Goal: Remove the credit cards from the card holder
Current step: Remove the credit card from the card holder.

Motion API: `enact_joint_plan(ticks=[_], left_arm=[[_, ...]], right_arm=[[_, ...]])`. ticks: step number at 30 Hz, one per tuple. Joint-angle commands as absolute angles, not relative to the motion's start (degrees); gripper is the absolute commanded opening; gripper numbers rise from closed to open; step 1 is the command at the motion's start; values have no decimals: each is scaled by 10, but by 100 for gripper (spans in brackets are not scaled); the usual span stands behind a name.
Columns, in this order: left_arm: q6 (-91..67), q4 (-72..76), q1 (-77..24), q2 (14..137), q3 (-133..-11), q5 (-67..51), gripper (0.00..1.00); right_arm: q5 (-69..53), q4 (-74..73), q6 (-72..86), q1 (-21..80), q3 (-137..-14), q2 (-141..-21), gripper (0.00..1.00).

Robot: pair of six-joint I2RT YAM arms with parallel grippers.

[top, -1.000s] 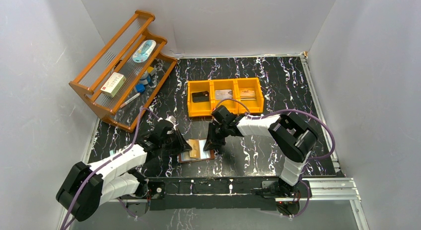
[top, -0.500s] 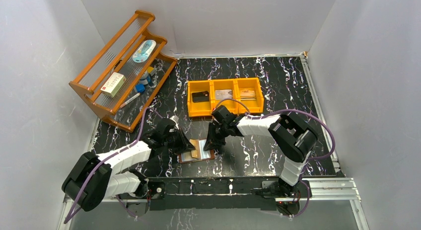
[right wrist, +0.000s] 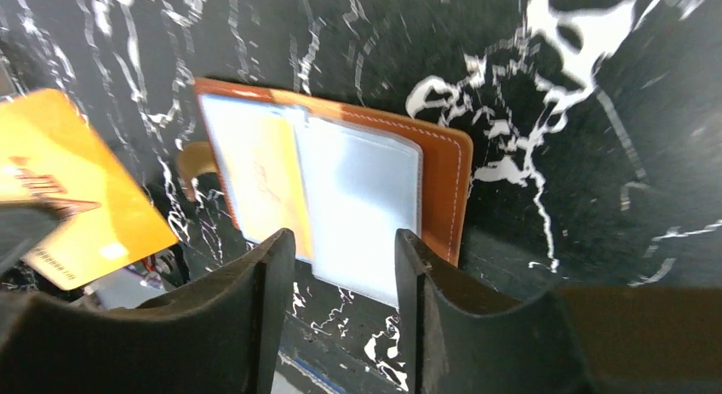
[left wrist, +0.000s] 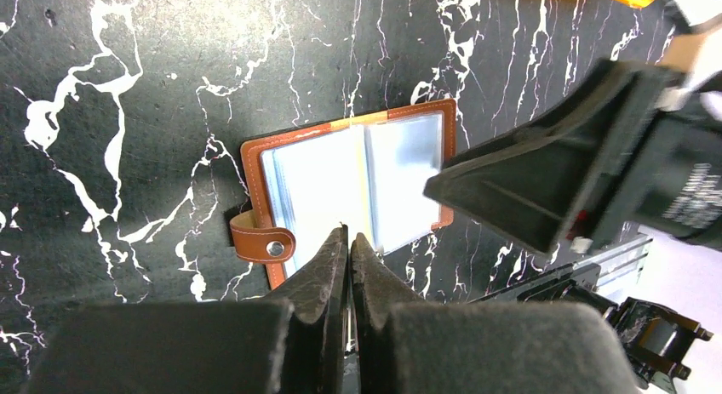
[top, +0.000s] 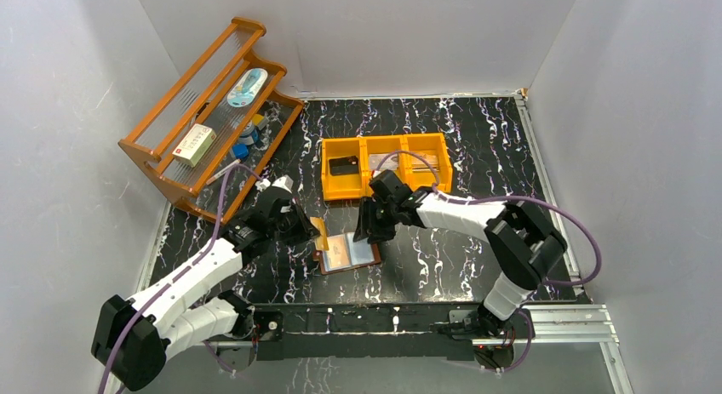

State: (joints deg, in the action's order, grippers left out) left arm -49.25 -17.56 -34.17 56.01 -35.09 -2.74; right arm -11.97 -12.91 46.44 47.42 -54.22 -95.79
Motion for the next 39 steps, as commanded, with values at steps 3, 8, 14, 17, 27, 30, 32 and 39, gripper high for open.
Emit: enact_joint_plan(ticks=[3, 8, 14, 17, 27, 30, 32, 39], left_arm=[[-458, -198, -338, 548, -391, -18, 0], [-455, -169, -338, 549, -394, -43, 0], [-463, -99, -338, 552, -389, -113, 0], [-474, -55, -338, 555, -381, -145, 0], [-547, 110, -338, 575, -347, -225, 0], [-562, 138, -338, 580, -339, -234, 0], [-571, 153, -338, 580, -334, -237, 0], [-581, 167, -338, 578, -329, -229, 0]], right_arm=[[8, -191, 419, 457, -612, -861, 65], [60, -183, 423, 437, -591, -801, 71], [-67, -81, 441, 364, -523, -757, 74], [-198, 11, 462, 326, -482, -759, 74], [-402, 229, 549, 326, -447, -816, 77], [-420, 240, 549, 332, -455, -826, 74], [-443, 249, 557, 334, -458, -837, 70], [-482, 307, 592, 339, -451, -849, 56]])
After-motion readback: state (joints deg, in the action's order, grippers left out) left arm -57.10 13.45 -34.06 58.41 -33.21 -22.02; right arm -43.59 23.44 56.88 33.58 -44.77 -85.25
